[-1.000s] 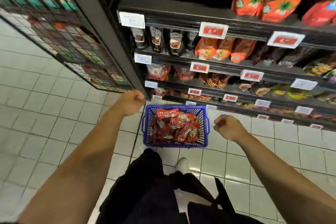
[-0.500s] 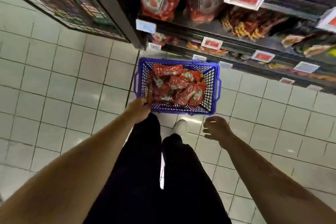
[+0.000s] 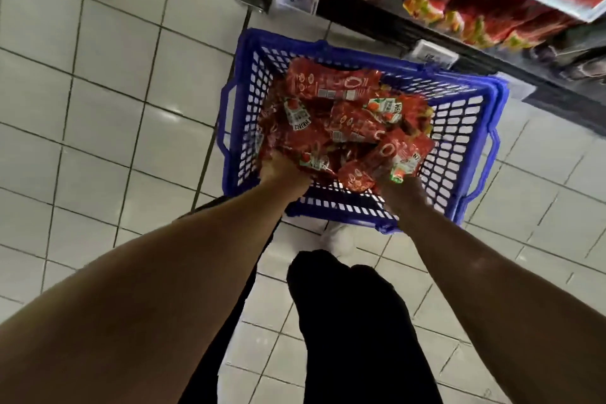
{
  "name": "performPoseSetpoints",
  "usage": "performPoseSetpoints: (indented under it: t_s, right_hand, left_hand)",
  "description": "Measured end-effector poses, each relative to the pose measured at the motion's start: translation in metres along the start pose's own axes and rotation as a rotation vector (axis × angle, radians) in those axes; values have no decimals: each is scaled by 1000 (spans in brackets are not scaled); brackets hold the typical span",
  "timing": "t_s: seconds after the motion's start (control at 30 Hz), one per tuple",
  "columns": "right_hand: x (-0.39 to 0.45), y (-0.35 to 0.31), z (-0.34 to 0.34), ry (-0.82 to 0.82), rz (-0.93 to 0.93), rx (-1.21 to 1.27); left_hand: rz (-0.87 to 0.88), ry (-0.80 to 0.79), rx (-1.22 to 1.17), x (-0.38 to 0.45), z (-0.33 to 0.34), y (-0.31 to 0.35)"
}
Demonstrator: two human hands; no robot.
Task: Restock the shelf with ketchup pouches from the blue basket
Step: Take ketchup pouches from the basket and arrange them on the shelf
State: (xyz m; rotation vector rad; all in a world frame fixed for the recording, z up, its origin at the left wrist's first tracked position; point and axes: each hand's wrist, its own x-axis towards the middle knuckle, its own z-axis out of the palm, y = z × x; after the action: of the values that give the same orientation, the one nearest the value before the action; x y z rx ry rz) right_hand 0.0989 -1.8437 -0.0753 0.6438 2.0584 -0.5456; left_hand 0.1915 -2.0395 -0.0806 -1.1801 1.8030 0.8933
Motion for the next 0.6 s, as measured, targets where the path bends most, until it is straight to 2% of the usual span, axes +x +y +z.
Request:
performPoseSetpoints:
  t_s: [0.13, 0.27, 0.3, 0.4, 0.43, 0.53, 0.6]
  right_hand:
    - [48, 0, 32, 67, -100, -38]
    - [69, -8, 53, 247, 24, 166]
    - [76, -8, 57, 229, 35, 206]
    - [88, -14, 70, 14, 129, 336]
    - [88, -14, 71, 22, 145, 367]
    - [86, -11, 72, 191, 149, 378]
    - [84, -7, 73, 171, 181, 411]
  left_hand:
    - [-233, 182, -262, 49, 30, -6]
    - [-262, 371, -388, 66, 45, -10]
    - [-261, 383, -426, 68, 49, -8]
    - [-288, 381, -523, 72, 54, -2]
    - [-292, 397, -538, 73, 53, -1]
    - [-260, 447, -542, 77, 50, -2]
    - [-261, 421, -574, 82, 48, -3]
